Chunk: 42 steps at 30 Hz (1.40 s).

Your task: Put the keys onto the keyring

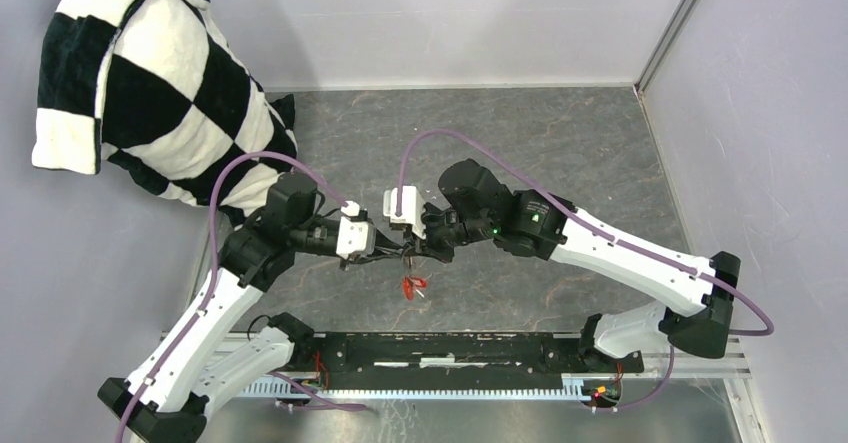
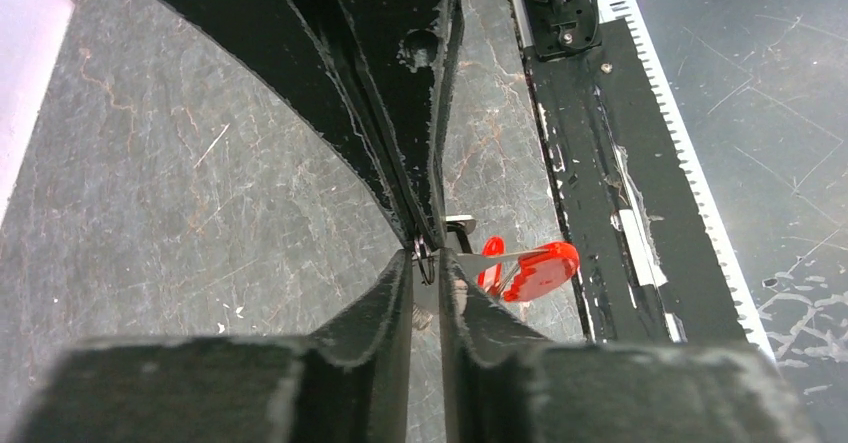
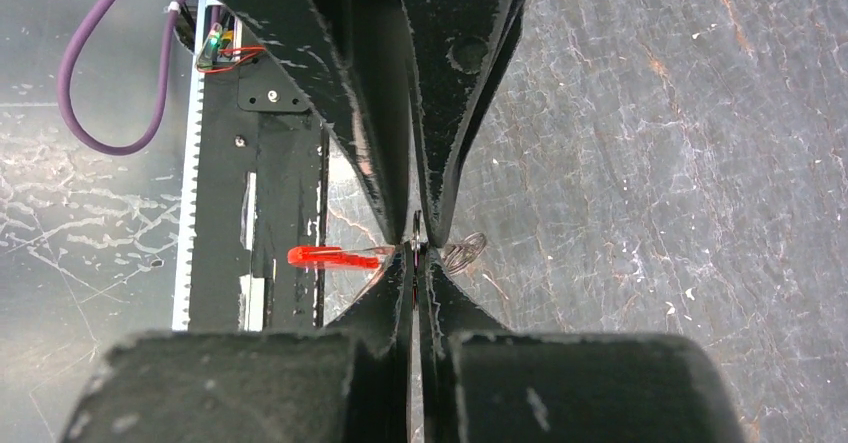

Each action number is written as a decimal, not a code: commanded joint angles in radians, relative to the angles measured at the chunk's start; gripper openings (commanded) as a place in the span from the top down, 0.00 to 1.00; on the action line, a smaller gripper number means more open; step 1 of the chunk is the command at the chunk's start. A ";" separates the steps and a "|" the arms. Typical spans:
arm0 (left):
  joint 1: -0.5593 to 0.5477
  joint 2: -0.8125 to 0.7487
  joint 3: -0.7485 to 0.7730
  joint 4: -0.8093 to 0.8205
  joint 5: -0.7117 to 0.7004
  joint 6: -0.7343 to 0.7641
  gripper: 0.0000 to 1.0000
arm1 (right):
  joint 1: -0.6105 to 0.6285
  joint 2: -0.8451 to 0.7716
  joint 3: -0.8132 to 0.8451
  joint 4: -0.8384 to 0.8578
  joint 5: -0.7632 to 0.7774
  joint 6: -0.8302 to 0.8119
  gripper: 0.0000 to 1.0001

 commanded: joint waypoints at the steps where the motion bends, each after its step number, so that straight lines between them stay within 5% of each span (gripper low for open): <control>1: -0.004 0.000 0.035 -0.010 0.008 0.080 0.85 | 0.011 0.013 0.073 0.024 0.017 -0.015 0.99; 3: -0.004 0.010 0.036 -0.010 -0.017 0.093 0.96 | 0.014 0.020 0.084 0.015 0.023 -0.018 0.99; 7: -0.005 0.007 0.036 -0.011 -0.058 0.113 0.98 | 0.014 0.025 0.100 0.006 0.036 -0.011 0.98; 8: -0.004 0.002 0.031 0.000 -0.058 0.095 0.98 | 0.014 0.017 0.098 0.016 0.038 -0.004 0.90; 13: -0.004 -0.069 -0.038 0.281 -0.058 -0.216 0.98 | -0.006 -0.091 0.012 0.155 0.057 0.069 0.60; 18: -0.004 -0.154 -0.131 0.586 -0.032 -0.509 0.98 | -0.073 -0.252 -0.163 0.374 -0.037 0.181 0.48; 29: -0.004 -0.099 -0.085 0.744 0.086 -0.682 0.98 | -0.125 -0.327 -0.300 0.595 -0.203 0.310 0.50; 38: -0.004 -0.100 -0.062 0.756 0.110 -0.696 0.98 | -0.128 -0.296 -0.294 0.634 -0.232 0.321 0.72; 42: -0.004 -0.101 -0.056 0.756 0.118 -0.696 0.98 | -0.133 -0.305 -0.303 0.603 -0.214 0.304 0.72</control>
